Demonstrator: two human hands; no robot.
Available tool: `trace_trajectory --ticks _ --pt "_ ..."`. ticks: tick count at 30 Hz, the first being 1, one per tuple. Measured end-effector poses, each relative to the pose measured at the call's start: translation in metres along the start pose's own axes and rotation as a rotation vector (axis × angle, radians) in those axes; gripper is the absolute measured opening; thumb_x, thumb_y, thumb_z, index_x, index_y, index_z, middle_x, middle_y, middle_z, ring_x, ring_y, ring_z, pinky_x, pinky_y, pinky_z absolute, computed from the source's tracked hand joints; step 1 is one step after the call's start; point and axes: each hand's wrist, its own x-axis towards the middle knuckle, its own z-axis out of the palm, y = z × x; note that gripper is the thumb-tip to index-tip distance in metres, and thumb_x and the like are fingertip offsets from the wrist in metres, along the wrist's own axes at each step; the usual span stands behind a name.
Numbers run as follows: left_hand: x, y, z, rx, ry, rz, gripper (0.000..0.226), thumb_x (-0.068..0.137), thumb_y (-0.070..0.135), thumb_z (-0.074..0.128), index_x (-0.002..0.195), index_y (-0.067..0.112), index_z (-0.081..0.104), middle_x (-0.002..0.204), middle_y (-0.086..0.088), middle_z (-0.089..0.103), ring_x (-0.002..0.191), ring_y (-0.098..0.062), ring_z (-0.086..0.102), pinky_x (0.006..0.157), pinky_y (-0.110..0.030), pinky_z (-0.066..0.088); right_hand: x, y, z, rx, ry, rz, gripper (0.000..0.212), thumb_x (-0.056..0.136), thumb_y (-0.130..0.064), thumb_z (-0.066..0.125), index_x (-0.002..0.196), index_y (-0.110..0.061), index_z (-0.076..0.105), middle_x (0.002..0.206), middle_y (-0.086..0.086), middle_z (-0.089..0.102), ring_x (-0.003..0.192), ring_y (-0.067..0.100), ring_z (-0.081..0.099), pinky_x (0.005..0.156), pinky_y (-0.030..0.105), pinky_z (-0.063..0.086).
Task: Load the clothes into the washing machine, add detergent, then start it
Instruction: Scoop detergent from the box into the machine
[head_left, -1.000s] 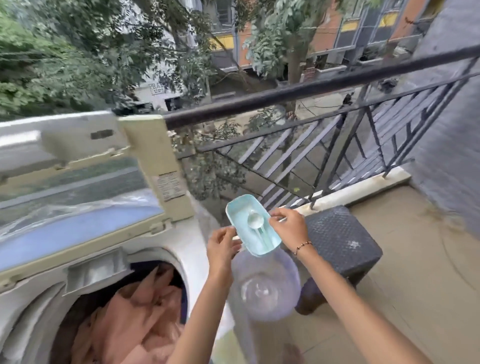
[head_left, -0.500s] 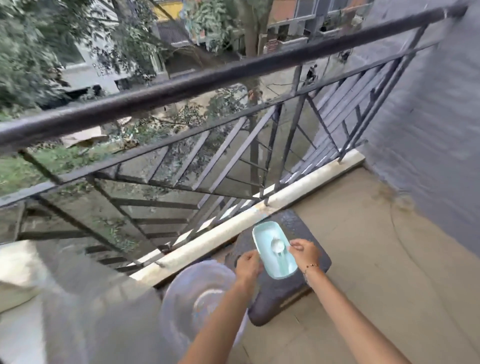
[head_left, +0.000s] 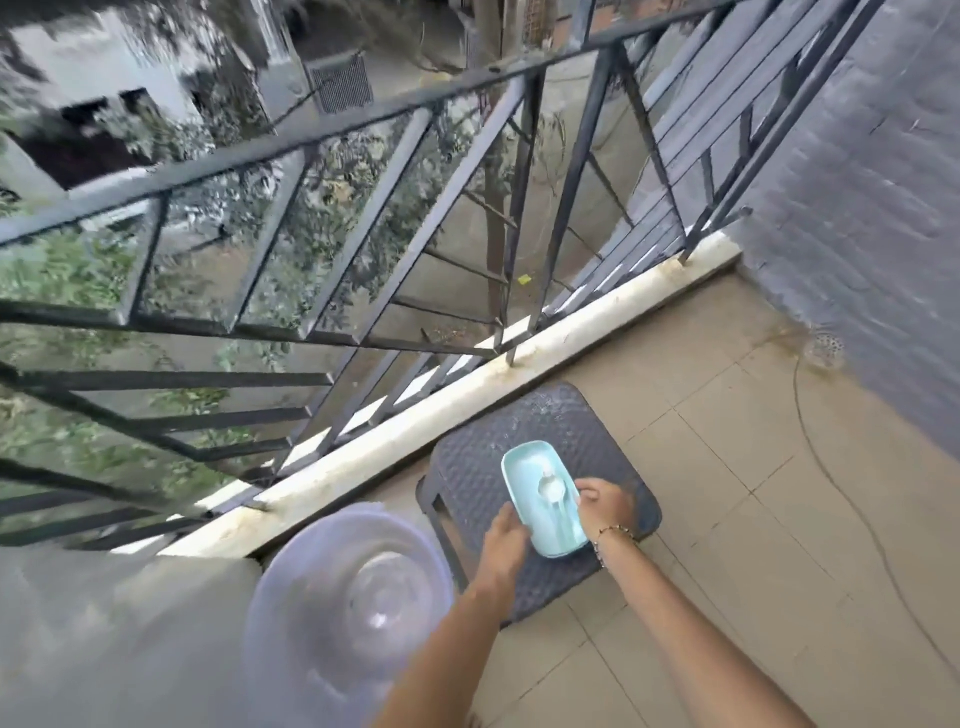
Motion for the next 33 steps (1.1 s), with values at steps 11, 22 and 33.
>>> trace_trajectory --ticks 11,22,33 --pt "-0.003 -0.002 -0.016 0.126 -0.043 -0.043 0.028 0.091 0.006 0.054 0.117 0.014 0.060 0.121 -0.006 0.065 0.113 -0.022 0.061 0.087 -0.026 0.050 -0.015 0.001 0.007 0.078 0.018 -0.010 0.040 0.083 0.007 0.045 0.116 -0.005 0.065 0.116 0.013 0.068 0.110 0.029 0.062 0.099 0.034 0.048" --pt "-0.116 0.081 -0.082 -0.003 0.239 0.116 0.025 0.096 0.009 0.047 0.120 0.008 0.054 0.093 -0.008 0.057 0.081 -0.021 0.055 0.069 -0.029 0.045 -0.159 -0.094 -0.004 0.238 0.061 -0.322 0.034 0.082 0.008 0.045 0.106 -0.002 0.067 0.103 0.017 0.069 0.098 0.032 0.064 0.087 0.042 0.051" --pt "-0.323 0.134 -0.272 -0.165 0.270 0.411 0.008 0.095 0.018 0.056 0.088 0.018 0.058 0.069 0.001 0.060 0.053 -0.010 0.054 0.055 -0.022 0.044 -0.398 -0.197 0.072 0.428 -0.087 -0.605 0.022 0.082 -0.004 0.063 0.103 -0.008 0.066 0.075 0.005 0.060 0.066 0.019 0.059 0.070 0.027 0.050"
